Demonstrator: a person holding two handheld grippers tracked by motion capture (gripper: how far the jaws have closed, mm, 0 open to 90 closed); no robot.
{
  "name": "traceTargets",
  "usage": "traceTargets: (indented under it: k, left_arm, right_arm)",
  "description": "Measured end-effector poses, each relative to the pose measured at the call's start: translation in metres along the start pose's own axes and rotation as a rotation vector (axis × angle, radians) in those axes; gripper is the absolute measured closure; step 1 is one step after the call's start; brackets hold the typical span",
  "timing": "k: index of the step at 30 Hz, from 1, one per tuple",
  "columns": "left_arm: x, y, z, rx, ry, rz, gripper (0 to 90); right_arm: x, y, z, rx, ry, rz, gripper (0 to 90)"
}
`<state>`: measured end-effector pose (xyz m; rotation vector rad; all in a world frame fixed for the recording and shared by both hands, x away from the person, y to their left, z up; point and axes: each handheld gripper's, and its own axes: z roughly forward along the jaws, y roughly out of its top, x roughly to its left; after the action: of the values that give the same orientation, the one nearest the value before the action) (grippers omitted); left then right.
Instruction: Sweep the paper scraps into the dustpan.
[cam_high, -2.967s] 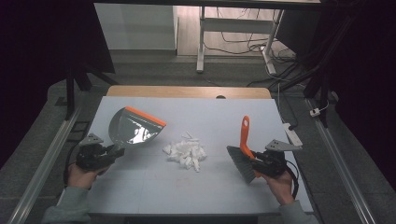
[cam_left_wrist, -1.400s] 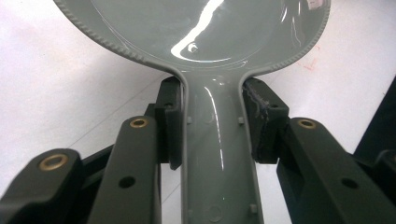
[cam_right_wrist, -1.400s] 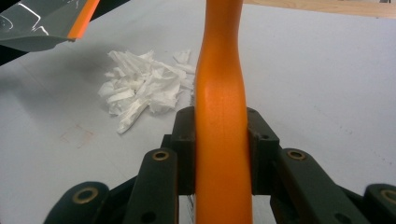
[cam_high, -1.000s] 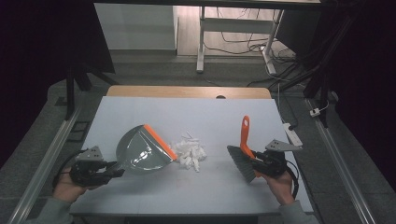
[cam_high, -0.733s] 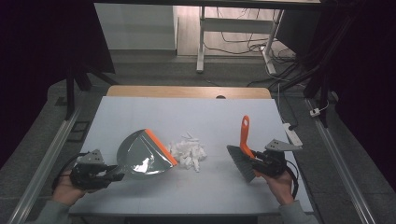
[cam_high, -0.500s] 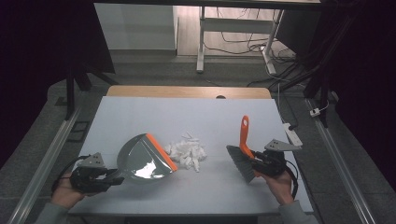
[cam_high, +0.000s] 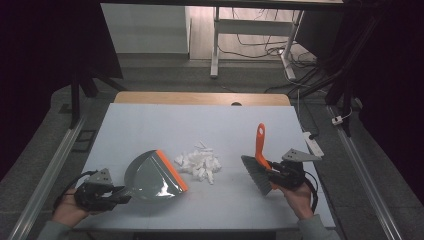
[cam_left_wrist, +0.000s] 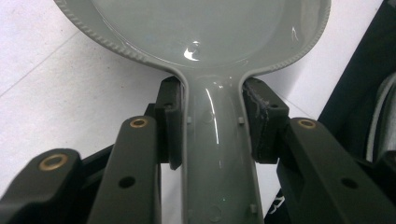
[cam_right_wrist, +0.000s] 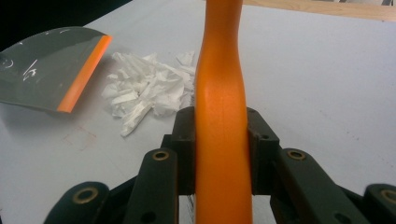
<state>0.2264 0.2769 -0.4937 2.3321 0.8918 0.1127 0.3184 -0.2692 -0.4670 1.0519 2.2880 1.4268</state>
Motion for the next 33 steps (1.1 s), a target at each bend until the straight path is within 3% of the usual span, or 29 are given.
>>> traceTargets:
  k: [6,11,21,33]
  left_arm:
    - [-0.001,0.003,0.006,0.024,0.005,0.005,61.9]
    - [-0.002,0.006,0.016,0.049,-0.017,0.014,62.0]
    - [0.000,0.007,0.022,0.053,-0.036,0.003,62.1]
    - [0.002,0.012,0.029,0.061,-0.055,-0.001,62.1]
  right_arm:
    - [0.002,0.003,0.003,0.000,0.007,-0.007,70.1]
    - [0.004,0.005,0.007,0.010,0.008,-0.014,70.1]
    - [0.005,0.007,0.012,0.016,0.011,-0.021,70.1]
    - [0.003,0.022,0.031,0.034,-0.026,-0.025,70.1]
